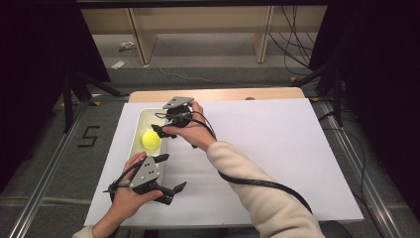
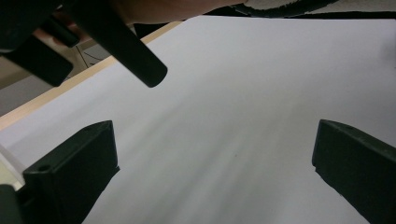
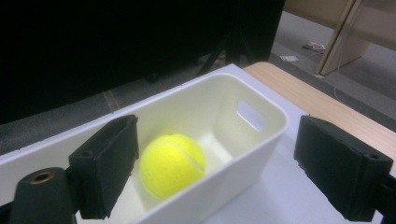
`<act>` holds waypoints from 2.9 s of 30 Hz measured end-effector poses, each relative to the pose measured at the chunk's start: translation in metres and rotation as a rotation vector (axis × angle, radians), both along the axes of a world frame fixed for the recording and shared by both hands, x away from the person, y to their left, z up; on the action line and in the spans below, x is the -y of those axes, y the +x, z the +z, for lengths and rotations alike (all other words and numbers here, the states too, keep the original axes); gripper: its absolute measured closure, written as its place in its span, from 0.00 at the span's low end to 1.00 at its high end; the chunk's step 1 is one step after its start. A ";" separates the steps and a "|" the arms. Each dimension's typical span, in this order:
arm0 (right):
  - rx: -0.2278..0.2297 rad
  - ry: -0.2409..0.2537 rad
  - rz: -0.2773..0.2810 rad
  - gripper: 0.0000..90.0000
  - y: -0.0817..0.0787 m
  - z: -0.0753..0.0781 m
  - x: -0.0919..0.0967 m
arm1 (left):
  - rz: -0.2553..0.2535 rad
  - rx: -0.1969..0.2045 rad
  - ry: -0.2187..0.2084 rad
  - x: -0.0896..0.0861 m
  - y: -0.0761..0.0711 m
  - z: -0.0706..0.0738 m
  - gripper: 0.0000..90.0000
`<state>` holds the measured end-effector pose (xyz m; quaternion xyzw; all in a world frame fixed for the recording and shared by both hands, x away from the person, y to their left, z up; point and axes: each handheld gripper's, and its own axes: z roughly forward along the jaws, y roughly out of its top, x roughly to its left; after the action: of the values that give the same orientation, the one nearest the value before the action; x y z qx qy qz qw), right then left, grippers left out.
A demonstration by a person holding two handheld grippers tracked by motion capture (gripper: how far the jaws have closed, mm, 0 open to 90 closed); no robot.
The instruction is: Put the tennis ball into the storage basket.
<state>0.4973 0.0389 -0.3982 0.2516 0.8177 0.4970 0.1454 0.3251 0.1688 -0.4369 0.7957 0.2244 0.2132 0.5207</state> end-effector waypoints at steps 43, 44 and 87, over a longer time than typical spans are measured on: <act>0.022 -0.005 -0.089 0.17 -0.013 0.005 0.080 | 0.006 0.001 0.001 -0.001 0.000 0.000 0.00; 0.024 -0.007 -0.088 0.17 -0.013 0.005 0.081 | 0.007 0.001 0.001 -0.001 0.000 0.000 0.00; 0.007 -0.013 -0.194 0.17 -0.026 -0.004 0.158 | 0.001 -0.010 -0.014 -0.001 0.000 -0.001 0.00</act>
<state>0.4708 -0.1187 -0.4020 0.3271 0.7920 0.4762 0.1972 0.3252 0.1698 -0.4377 0.7930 0.2289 0.2077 0.5250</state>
